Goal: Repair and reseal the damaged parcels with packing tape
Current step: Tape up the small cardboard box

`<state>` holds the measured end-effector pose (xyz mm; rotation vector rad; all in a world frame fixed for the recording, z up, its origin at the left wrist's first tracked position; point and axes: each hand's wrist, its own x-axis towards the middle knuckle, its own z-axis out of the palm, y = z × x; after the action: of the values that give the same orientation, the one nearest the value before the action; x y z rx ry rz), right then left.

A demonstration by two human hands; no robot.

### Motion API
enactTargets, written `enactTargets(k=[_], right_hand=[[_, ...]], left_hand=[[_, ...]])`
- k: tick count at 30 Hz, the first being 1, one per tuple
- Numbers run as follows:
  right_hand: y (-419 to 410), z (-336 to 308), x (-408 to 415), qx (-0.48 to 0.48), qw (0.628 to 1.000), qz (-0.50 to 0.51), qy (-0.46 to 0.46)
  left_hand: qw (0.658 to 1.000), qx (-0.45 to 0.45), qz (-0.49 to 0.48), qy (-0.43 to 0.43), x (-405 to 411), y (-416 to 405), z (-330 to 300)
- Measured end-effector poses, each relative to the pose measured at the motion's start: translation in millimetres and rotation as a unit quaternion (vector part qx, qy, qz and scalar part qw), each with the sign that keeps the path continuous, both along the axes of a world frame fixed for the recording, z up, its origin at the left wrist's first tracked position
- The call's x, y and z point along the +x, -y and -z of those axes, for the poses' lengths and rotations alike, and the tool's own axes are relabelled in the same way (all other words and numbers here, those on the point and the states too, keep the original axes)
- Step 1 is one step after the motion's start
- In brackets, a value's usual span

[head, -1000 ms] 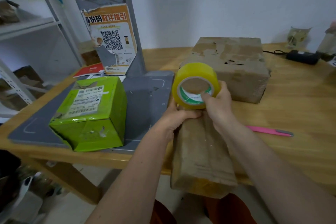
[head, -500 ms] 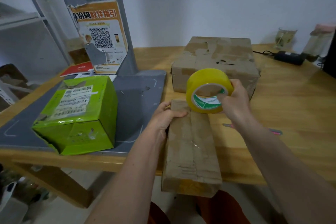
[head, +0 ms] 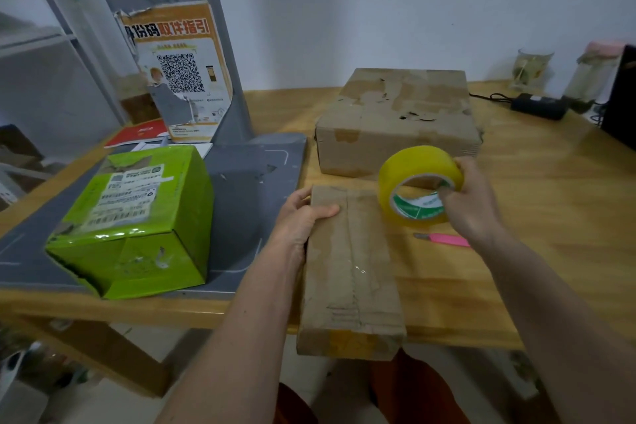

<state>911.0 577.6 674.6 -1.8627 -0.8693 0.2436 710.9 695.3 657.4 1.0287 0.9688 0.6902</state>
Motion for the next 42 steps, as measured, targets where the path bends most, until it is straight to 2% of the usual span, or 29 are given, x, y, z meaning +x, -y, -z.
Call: enactTargets(k=[7,9,10,11,12,14,15,16,19,22,27,30,32,36,39,42], right_hand=[[-6,28,-1,-0.026,0.999,0.010,-0.023],[-7,31,-3,-0.028,0.999,0.009,-0.022],[-7,31,-3,-0.030,0.999,0.008,-0.023],[-7,32,-3,-0.031,0.999,0.008,-0.023],[-7,32,-4,-0.034,0.999,0.007,-0.020],[-9,33,-6,-0.030,0.999,0.007,-0.010],[-9,33,-7,-0.027,1.000,0.007,-0.008],[-10,33,-9,-0.027,1.000,0.007,-0.008],[-10,31,-10,-0.035,0.999,0.011,-0.006],[-10,30,-11,-0.040,0.999,0.014,0.000],[-8,30,-11,-0.045,0.999,0.007,0.010],[-7,29,-12,-0.053,0.999,-0.007,0.008],[-6,28,-11,-0.061,0.998,-0.014,0.010],[-3,23,-10,-0.085,0.996,-0.030,0.017],[-3,10,-11,-0.072,0.996,-0.032,0.041],[-3,-17,-15,0.019,0.999,-0.016,0.047]], left_hand=[[1.000,0.017,0.016,0.007,-5,1,5],[0.998,0.043,0.047,-0.022,-8,0,3],[0.993,0.081,0.062,-0.067,-8,0,0],[0.975,0.150,0.081,-0.145,-7,0,-4],[0.929,0.246,0.108,-0.254,-5,0,-7],[0.766,0.423,0.181,-0.448,3,3,-11],[0.707,0.454,0.219,-0.496,8,6,-14],[0.674,0.453,0.251,-0.527,12,9,-15],[0.647,0.432,0.299,-0.552,26,15,-18],[0.621,0.461,0.320,-0.547,40,23,-19],[0.632,0.486,0.289,-0.530,47,26,-12],[0.670,0.425,0.233,-0.562,42,25,-15],[0.691,0.381,0.230,-0.570,42,24,-19],[0.730,0.389,0.200,-0.524,41,24,-23],[0.792,0.369,0.168,-0.458,35,20,-26],[0.891,0.305,0.131,-0.310,28,14,-32]])
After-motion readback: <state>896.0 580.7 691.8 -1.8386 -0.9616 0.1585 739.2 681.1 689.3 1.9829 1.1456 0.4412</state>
